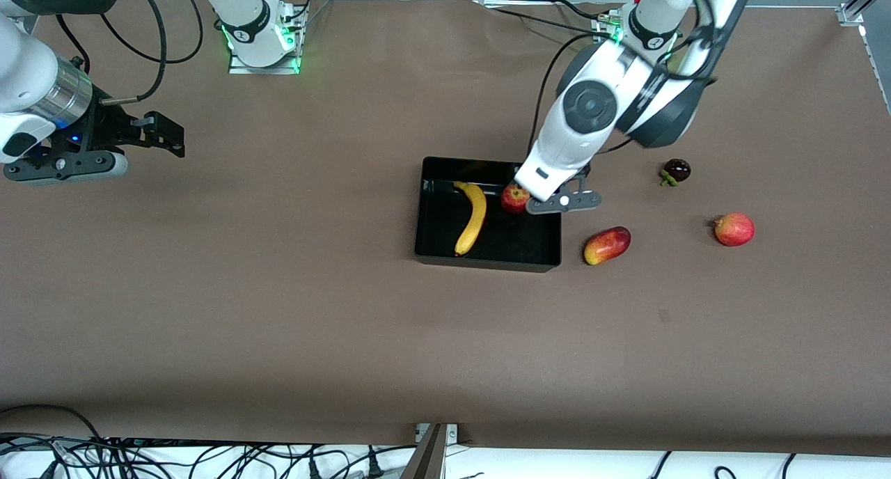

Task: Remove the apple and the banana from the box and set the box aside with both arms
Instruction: 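Reach the left gripper into the black box over the apple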

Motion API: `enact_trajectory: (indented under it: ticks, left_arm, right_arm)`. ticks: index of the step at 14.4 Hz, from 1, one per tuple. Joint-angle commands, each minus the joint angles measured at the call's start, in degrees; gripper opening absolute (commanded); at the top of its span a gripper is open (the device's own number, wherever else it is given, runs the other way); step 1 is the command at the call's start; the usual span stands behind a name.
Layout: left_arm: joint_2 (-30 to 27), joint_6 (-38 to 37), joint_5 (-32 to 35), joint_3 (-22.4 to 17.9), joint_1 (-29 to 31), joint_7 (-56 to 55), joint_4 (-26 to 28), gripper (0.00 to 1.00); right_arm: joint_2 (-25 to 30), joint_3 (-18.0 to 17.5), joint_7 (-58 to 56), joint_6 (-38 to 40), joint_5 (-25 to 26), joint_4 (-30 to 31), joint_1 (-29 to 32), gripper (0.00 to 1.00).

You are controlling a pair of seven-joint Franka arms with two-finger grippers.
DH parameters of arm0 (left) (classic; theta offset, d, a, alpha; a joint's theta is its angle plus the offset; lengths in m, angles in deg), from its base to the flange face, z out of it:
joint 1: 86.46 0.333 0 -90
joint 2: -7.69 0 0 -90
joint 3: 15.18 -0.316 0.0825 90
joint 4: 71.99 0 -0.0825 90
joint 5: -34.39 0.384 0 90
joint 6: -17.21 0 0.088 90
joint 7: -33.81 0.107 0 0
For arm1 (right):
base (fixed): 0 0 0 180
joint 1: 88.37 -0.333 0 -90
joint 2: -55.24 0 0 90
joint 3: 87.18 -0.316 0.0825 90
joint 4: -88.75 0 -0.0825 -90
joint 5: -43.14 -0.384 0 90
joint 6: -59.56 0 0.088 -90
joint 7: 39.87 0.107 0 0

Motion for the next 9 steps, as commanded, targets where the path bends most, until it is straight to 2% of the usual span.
enact_trajectory:
  ticks: [1,4,9]
  left_arm:
    - [4.4,3.5,0.6,0.0,-1.3,-1.7,1.1,1.00]
    - [6.2,5.4,0.6,1.4,-1.4,-1.9,3.1,1.00]
    - [8.4,17.4,0.6,1.5,-1.4,-1.4,8.8,1.00]
  right_arm:
    - [-0.1,-0.1,0.3,0.8,-0.4,-0.9,0.0,1.00]
    - [0.0,-0.1,0.3,0.8,-0.4,-0.9,0.0,1.00]
    - [-0.1,-0.1,0.3,0.9,-0.5,-0.9,0.0,1.00]
